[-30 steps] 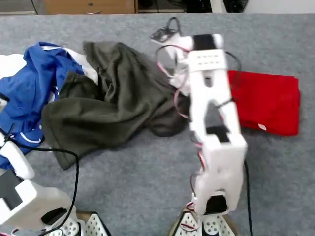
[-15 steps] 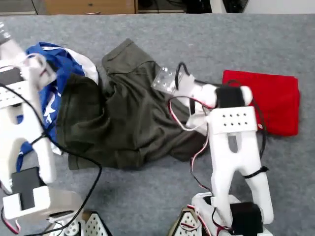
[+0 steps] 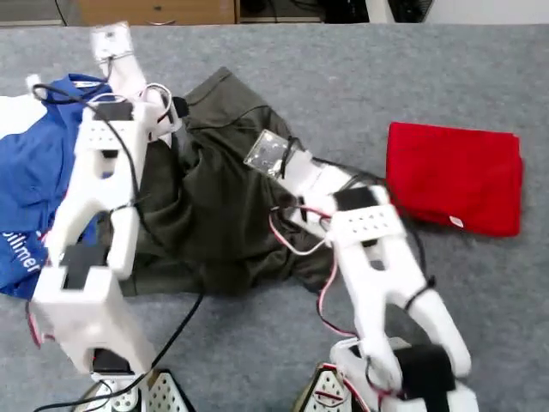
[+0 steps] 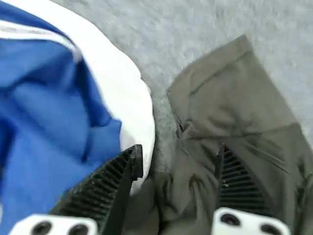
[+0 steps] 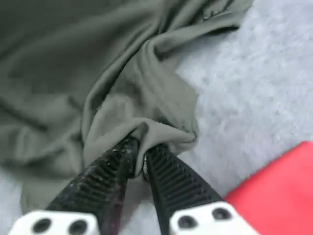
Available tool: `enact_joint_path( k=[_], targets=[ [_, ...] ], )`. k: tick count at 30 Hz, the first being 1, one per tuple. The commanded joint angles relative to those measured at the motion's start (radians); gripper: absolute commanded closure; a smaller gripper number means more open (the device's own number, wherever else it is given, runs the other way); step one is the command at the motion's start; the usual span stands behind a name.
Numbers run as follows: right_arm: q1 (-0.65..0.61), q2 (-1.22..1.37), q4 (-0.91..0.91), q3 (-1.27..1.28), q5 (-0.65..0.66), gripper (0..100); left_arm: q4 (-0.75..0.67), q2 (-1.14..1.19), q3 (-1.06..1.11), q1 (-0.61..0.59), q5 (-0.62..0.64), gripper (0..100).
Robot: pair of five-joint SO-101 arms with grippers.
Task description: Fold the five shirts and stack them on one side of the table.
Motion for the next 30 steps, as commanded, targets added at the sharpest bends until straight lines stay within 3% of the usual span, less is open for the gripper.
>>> enact_joint_path(
  k=[1,4,8,18,30],
  targets=[
    [-0.025,0.107,-0.265,0.025,-0.077,99.3,-0.006,0.199,-0.235,-0.066,0.049,75],
    [-0.027,0.234,-0.338,-0.015,-0.123,99.3,0.112,0.392,-0.485,-0.143,0.11,76],
    [-0.013,0.292,-0.298,-0.087,-0.12,99.3,0.261,0.641,-0.825,-0.204,0.114,76],
    [-0.002,0.3,-0.285,-0.094,-0.118,99.3,0.468,1.064,-1.537,-0.4,0.123,84],
    [0.001,0.3,-0.284,-0.096,-0.089,99.3,0.44,1.033,-1.565,-0.595,0.164,80]
  ],
)
